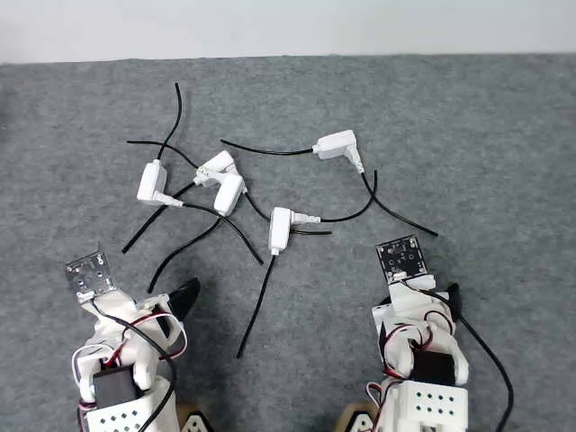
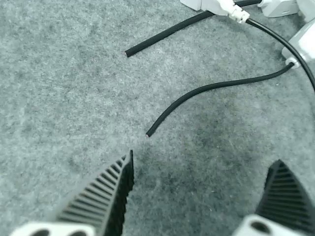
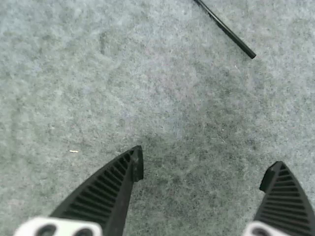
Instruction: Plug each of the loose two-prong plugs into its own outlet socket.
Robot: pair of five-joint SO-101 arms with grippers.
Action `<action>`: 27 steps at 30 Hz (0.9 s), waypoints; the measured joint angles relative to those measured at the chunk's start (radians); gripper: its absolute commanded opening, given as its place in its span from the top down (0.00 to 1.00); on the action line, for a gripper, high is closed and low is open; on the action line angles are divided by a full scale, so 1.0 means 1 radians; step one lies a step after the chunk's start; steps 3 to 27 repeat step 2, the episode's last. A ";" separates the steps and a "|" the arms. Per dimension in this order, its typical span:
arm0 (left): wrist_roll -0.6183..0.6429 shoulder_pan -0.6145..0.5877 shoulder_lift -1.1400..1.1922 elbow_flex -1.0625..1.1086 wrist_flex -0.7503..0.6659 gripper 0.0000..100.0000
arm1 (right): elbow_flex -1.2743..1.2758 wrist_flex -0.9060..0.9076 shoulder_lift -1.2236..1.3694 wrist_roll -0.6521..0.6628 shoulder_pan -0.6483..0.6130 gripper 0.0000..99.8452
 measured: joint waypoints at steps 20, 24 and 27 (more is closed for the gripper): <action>0.000 0.000 0.000 0.000 0.000 0.61 | 0.000 0.000 0.000 0.000 0.000 0.63; 0.000 0.000 0.000 0.000 0.000 0.61 | 0.000 0.000 0.000 0.000 0.000 0.63; 0.000 0.000 0.000 0.000 0.000 0.61 | 0.000 0.000 0.000 0.000 0.000 0.63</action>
